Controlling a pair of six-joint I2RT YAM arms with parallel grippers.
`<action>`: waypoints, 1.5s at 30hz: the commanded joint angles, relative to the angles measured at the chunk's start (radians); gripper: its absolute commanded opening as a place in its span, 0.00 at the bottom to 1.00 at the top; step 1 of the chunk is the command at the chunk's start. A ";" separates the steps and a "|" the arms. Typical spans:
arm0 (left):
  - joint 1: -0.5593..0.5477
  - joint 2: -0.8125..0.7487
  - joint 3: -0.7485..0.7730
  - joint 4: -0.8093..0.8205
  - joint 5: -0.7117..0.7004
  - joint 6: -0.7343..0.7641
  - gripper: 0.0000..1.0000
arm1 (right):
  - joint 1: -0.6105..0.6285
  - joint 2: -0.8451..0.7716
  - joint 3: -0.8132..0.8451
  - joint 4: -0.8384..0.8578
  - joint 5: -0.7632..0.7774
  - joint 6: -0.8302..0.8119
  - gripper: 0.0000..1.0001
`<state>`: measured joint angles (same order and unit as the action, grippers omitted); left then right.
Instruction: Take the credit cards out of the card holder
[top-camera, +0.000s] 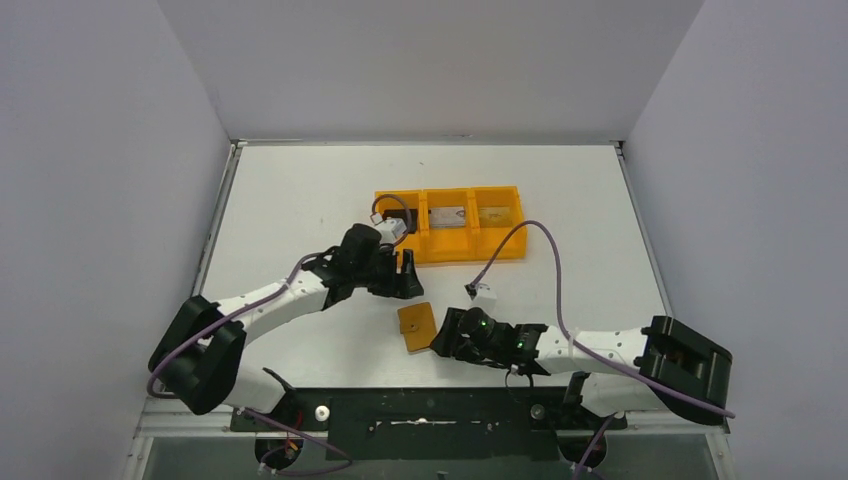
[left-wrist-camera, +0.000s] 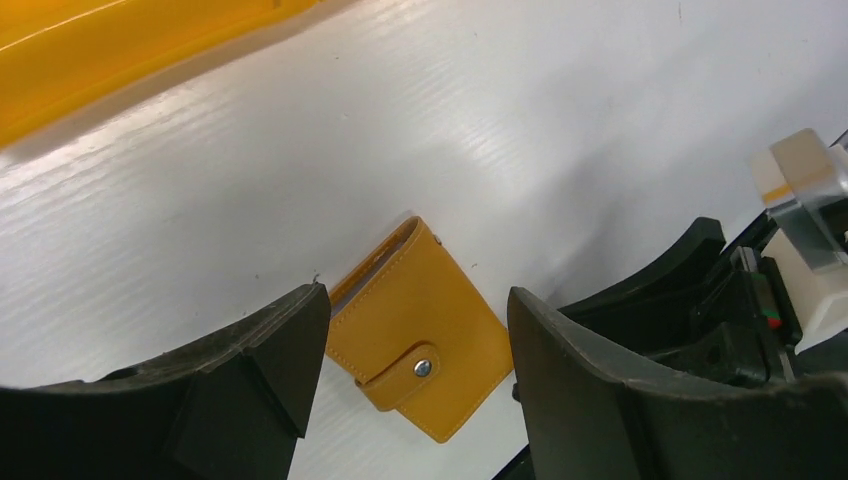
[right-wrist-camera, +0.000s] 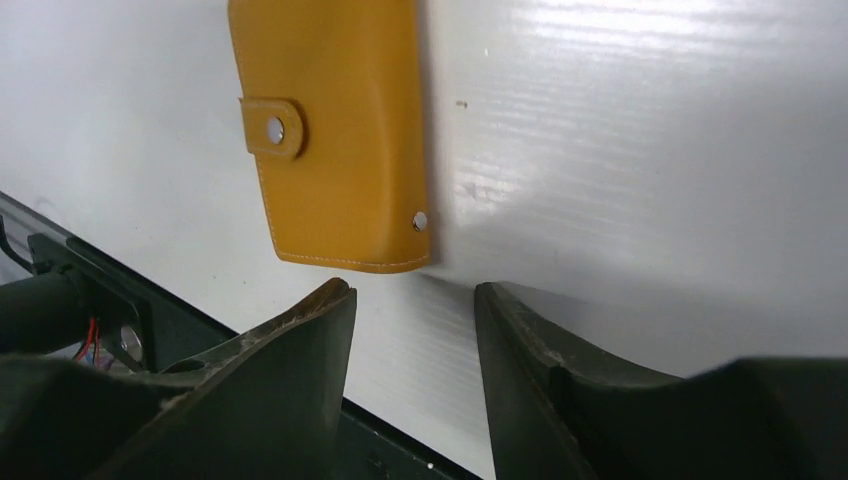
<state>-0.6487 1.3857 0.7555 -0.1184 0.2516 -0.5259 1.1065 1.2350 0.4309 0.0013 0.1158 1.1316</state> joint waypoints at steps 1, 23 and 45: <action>-0.021 0.073 0.065 0.069 0.069 0.055 0.65 | 0.020 0.038 -0.031 0.262 -0.094 0.051 0.48; -0.079 -0.024 -0.220 0.296 0.169 -0.150 0.47 | -0.277 0.094 0.034 0.272 -0.236 -0.031 0.47; -0.012 -0.047 -0.196 0.243 0.004 -0.147 0.71 | -0.177 0.034 0.036 0.094 -0.124 0.071 0.50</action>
<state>-0.6670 1.2480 0.5205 0.0582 0.1535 -0.7124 0.8871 1.2514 0.4896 -0.0387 -0.0299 1.1175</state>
